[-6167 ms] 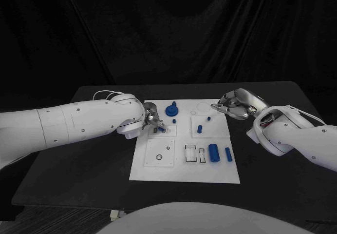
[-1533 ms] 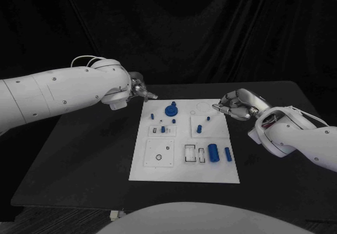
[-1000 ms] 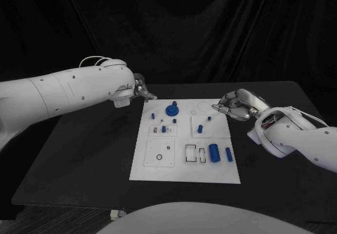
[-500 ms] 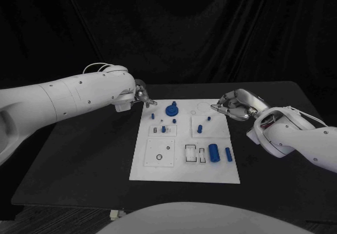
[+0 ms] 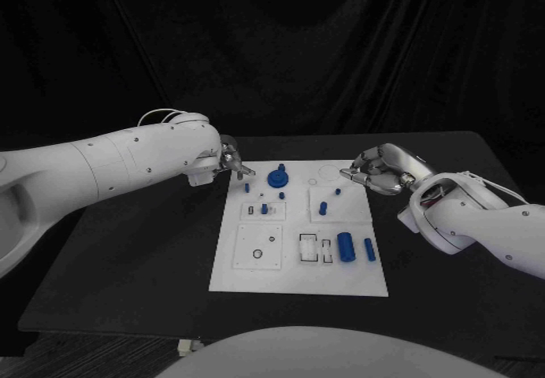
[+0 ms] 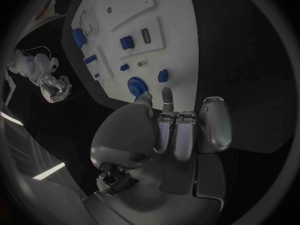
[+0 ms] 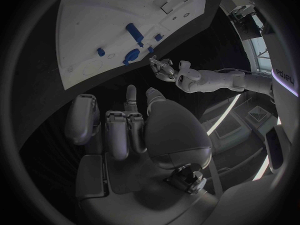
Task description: Assemble the parts on the task board
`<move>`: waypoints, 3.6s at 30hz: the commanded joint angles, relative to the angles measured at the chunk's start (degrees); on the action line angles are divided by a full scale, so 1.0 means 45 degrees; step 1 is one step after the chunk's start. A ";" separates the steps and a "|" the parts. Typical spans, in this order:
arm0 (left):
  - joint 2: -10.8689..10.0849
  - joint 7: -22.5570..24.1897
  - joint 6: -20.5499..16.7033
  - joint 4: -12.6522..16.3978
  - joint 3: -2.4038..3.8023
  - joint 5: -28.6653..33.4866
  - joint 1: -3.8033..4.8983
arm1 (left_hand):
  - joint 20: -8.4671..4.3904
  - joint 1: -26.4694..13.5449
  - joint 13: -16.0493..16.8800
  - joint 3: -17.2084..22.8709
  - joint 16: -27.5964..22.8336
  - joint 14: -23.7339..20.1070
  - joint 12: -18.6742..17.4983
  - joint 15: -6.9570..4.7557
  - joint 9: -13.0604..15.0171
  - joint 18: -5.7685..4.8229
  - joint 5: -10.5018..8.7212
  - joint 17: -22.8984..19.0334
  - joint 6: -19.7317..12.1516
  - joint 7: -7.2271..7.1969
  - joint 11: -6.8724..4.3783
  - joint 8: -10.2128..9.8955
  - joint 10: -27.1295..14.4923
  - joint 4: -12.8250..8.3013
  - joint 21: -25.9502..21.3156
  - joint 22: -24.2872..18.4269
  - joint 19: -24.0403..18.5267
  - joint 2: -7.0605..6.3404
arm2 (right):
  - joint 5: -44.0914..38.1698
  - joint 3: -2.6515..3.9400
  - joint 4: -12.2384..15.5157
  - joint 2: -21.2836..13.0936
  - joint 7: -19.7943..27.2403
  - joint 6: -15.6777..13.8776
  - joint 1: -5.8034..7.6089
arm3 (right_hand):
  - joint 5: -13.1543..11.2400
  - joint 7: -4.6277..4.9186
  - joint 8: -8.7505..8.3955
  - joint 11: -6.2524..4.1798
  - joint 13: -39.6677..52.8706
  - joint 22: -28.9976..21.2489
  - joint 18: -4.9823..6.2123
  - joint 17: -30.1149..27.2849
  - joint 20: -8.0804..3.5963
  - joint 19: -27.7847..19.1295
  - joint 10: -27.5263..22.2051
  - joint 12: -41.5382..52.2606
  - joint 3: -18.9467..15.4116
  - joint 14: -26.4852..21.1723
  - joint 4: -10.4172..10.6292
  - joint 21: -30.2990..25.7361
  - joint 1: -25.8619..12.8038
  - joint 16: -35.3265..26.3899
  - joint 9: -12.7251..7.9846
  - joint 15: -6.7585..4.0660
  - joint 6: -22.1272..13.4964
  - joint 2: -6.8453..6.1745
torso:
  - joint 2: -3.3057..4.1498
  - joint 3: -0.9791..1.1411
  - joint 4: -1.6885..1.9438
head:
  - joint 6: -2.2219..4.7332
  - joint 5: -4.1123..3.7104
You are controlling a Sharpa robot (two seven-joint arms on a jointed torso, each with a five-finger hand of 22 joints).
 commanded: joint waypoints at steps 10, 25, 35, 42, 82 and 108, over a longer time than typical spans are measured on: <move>0.0109 -0.0019 0.0281 -0.0213 0.0011 0.0096 -0.0218 | 0.0025 0.0078 0.3101 -0.0599 0.0090 0.1499 0.0117 -0.0064 -0.0189 -0.0610 -0.0400 0.3508 0.0010 0.0101 0.0046 -0.0196 0.1222 0.0171 -0.0290 0.1859 -0.0083 -0.0051 | -0.0075 0.0009 -0.0015 0.0017 -0.0124 0.0024 -0.0026 | 0.0373 -0.0073 0.0057 -0.0005 0.3452 0.2188 0.0016 0.3415 0.0064 0.0052 0.1326 0.0212 -0.0072 0.1380 -0.0071 -0.0069 0.0201 0.0316 0.0080 0.0029 -0.0075 -0.0036 | -0.0002 0.0002 -0.0003 | -0.0003 0.0005; 0.0142 -0.0055 0.0449 -0.0255 0.0011 0.0096 -0.0309 | 0.0037 0.0042 0.3019 -0.0631 0.0090 0.1499 0.0068 -0.0053 -0.0192 -0.0594 -0.0461 0.3508 0.0024 0.0106 0.0055 -0.0198 0.1162 0.0173 -0.0361 0.1839 -0.0125 -0.0033 | -0.0075 0.0009 -0.0069 0.0045 -0.0189 0.0073 -0.0027 | 0.0451 -0.0075 0.0056 -0.0008 0.3452 0.2190 0.0015 0.3415 0.0060 0.0057 0.1326 0.0212 -0.0057 0.1380 -0.0074 -0.0063 0.0239 0.0316 0.0079 0.0025 -0.0078 -0.0042 | 0.0003 0.0001 0.0001 | -0.0003 0.0001; 0.0191 -0.0076 0.0585 -0.0209 0.0011 0.0096 -0.0351 | 0.0057 -0.0034 0.2986 -0.0690 0.0090 0.1499 0.0046 -0.0033 -0.0202 -0.0582 -0.0526 0.3508 0.0032 0.0119 0.0072 -0.0210 0.1134 0.0183 -0.0422 0.1831 -0.0168 -0.0003 | -0.0075 0.0009 -0.0087 0.0048 -0.0241 0.0114 -0.0027 | 0.0562 -0.0077 0.0051 -0.0010 0.3452 0.2189 0.0015 0.3415 0.0055 0.0058 0.1326 0.0212 -0.0033 0.1380 -0.0081 -0.0068 0.0297 0.0316 0.0076 0.0021 -0.0091 -0.0053 | 0.0005 -0.0003 -0.0001 | -0.0003 -0.0048; 0.0232 -0.0104 0.0650 -0.0271 0.0011 0.0096 -0.0372 | 0.0062 -0.0045 0.2946 -0.0699 0.0090 0.1499 0.0021 -0.0028 -0.0205 -0.0574 -0.0531 0.3508 0.0031 0.0121 0.0076 -0.0215 0.1104 0.0179 -0.0460 0.1820 -0.0191 0.0011 | -0.0075 0.0009 -0.0093 0.0056 -0.0254 0.0136 -0.0027 | 0.0611 -0.0076 0.0049 -0.0012 0.3452 0.2186 0.0018 0.3415 0.0054 0.0055 0.1326 0.0212 -0.0024 0.1380 -0.0081 -0.0081 0.0318 0.0316 0.0075 0.0020 -0.0095 -0.0057 | 0.0008 0.0000 -0.0004 | -0.0003 -0.0056; 0.0323 0.0031 0.0485 -0.0363 0.0011 0.0096 -0.0511 | 0.0047 0.1371 0.2843 -0.0112 0.0090 0.1499 -0.0064 -0.0077 -0.0342 -0.0540 0.3513 0.3508 0.0077 -0.0002 -0.0012 -0.0430 0.0987 -0.0117 -0.0697 0.2046 -0.0306 -0.0013 | -0.0075 0.0009 -0.0139 0.0095 -0.0372 0.0278 -0.0028 | 0.0683 -0.0072 0.0046 -0.0009 0.3452 0.2174 0.0026 0.3415 0.0051 0.0041 0.1326 0.0212 -0.0017 0.1380 -0.0067 -0.0122 0.0333 0.0316 0.0073 0.0020 -0.0102 -0.0069 | 0.0001 -0.0002 -0.0004 | -0.0003 -0.0062; 0.0026 0.0184 0.0003 -0.0045 0.0011 0.0104 -0.0516 | -0.0032 0.1730 0.2719 0.3182 0.0090 0.1499 -0.0173 -0.0153 -0.0208 -0.0537 0.4111 0.3508 0.0128 -0.0068 -0.0094 -0.0342 0.0874 0.0032 -0.0871 0.2191 -0.0269 -0.1090 | -0.0075 0.0009 -0.0179 0.0123 -0.0427 0.0395 -0.0029 | 0.0700 -0.0071 0.0044 -0.0007 0.3452 0.2167 0.0031 0.3415 0.0051 0.0033 0.1326 0.0212 -0.0014 0.1380 -0.0062 -0.0145 0.0337 0.0316 0.0072 0.0020 -0.0105 -0.0069 | 0.0002 0.0000 -0.0001 | -0.0003 -0.0021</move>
